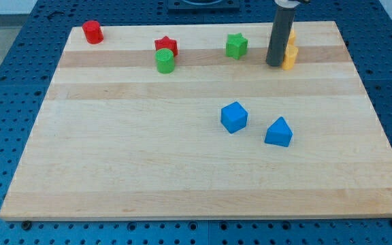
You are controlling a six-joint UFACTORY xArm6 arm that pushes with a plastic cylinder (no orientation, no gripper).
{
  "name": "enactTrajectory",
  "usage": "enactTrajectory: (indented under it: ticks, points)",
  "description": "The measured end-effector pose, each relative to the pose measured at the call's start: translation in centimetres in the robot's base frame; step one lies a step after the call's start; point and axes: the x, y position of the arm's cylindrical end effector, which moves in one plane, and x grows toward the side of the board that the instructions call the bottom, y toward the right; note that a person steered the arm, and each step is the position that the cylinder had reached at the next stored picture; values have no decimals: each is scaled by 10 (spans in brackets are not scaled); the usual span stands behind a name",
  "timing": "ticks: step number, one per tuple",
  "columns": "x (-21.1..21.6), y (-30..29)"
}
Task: Point your arm towards the blue cube
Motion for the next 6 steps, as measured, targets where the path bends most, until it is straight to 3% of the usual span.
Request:
enactTrajectory:
  ticks: [2, 4, 6]
  points:
    - [0, 1]
    - [2, -65]
    - [81, -128]
